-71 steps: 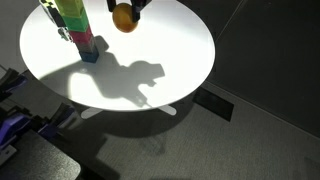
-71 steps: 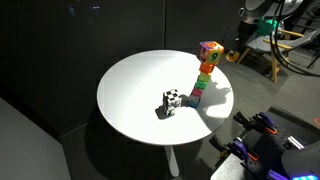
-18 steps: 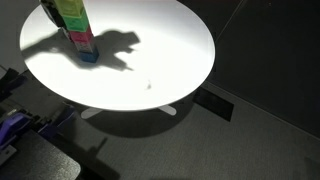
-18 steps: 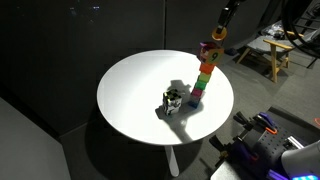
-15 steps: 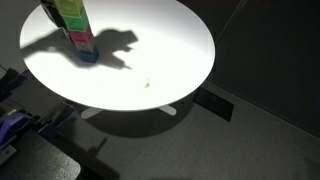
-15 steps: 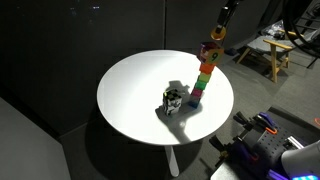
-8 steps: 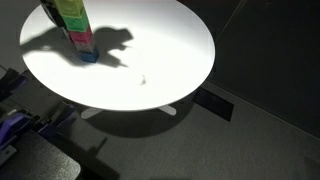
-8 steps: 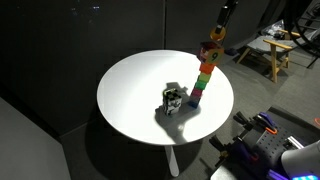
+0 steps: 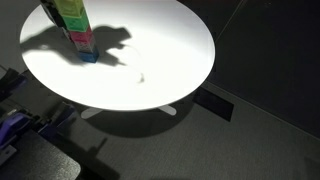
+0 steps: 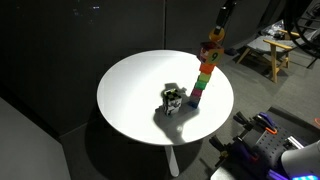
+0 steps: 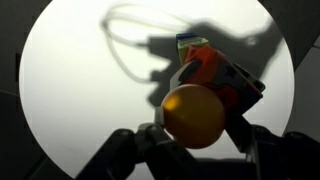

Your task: Put the yellow fruit on the stacked blocks

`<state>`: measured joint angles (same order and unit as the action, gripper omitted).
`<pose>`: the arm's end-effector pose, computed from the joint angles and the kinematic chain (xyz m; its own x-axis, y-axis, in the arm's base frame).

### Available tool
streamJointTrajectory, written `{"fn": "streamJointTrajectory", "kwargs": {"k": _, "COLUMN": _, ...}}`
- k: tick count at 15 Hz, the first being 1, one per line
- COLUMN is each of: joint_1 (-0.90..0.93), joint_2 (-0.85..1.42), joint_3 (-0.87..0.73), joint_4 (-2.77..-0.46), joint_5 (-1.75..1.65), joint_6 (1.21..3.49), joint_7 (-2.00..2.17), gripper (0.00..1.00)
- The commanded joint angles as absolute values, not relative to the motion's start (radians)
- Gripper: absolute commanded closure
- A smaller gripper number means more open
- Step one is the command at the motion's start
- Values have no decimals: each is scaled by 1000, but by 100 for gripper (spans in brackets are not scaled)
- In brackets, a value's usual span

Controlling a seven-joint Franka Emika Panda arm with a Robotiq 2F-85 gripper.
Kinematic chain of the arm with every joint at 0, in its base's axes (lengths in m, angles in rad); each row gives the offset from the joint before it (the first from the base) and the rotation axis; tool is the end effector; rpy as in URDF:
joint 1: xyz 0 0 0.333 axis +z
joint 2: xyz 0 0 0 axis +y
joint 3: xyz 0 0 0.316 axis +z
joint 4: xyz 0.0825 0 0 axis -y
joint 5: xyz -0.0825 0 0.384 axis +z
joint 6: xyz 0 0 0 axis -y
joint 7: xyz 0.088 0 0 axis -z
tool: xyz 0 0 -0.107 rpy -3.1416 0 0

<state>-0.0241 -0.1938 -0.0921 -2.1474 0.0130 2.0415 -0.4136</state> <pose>0.5008 -0.0597 0.4928 0.9533 0.2879 0.0915 0.2884 -0.9575 0.0077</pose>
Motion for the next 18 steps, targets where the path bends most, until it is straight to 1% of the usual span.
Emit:
{"fn": "streamJointTrajectory", "kwargs": {"k": 1, "joint_1": -24, "joint_2": -194, "joint_3": -92, "joint_4": -2146, "joint_5": 13, "joint_6": 2040, "joint_7": -413, "gripper": 37}}
{"fn": "streamJointTrajectory", "kwargs": {"k": 8, "joint_1": -24, "joint_2": -194, "joint_3": -92, "joint_4": -2146, "joint_5": 13, "joint_6": 2040, "joint_7": -413, "gripper": 37}}
{"fn": "streamJointTrajectory", "kwargs": {"k": 9, "joint_1": -24, "joint_2": -194, "joint_3": -92, "joint_4": -2146, "joint_5": 13, "joint_6": 2040, "joint_7": -413, "gripper": 62}}
{"fn": "streamJointTrajectory", "kwargs": {"k": 18, "joint_1": -19, "joint_2": -203, "joint_3": -86, "joint_4": -2146, "joint_5": 24, "joint_6": 2021, "joint_7": -417, "gripper": 62}}
